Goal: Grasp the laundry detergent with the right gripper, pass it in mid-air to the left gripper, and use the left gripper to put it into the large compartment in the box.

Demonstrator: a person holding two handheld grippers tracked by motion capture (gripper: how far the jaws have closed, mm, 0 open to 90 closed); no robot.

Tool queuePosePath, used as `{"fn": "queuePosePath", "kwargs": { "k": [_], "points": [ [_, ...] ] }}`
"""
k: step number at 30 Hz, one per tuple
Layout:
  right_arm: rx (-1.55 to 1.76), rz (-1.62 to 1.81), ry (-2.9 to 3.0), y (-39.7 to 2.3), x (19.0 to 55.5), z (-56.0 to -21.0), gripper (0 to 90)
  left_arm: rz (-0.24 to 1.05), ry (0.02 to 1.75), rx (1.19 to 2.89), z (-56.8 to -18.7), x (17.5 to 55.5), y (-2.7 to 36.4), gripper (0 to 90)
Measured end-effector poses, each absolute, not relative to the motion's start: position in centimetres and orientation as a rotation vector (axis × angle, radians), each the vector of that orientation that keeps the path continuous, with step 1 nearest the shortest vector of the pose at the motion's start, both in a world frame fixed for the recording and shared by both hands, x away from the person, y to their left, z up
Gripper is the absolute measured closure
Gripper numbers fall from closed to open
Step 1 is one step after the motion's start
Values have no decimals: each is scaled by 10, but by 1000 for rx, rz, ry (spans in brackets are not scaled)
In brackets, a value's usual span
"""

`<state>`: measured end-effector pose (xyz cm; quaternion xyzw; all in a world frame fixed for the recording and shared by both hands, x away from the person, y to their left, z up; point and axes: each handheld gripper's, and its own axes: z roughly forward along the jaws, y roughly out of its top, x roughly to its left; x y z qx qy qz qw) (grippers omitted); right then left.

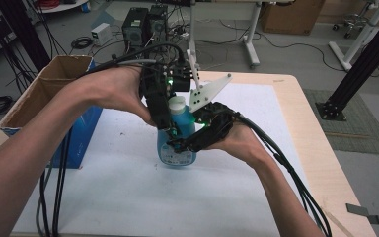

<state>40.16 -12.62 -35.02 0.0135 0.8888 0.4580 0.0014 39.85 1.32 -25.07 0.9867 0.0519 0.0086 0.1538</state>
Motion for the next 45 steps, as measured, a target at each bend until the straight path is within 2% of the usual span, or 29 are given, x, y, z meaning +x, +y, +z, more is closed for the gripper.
{"fn": "queuePosePath", "kwargs": {
  "k": [11, 18, 45],
  "points": [
    [41, 1453, 2785, -126, 402, -350, 457, 41, 163, 2841, -252, 398, 12, 301],
    [34, 1456, 2787, -126, 402, -351, 457, 50, 145, 2852, -251, 397, 11, 369],
    [13, 1491, 2795, -126, 402, -352, 417, 58, 129, 2861, -250, 392, 12, 377]
  ]
}}
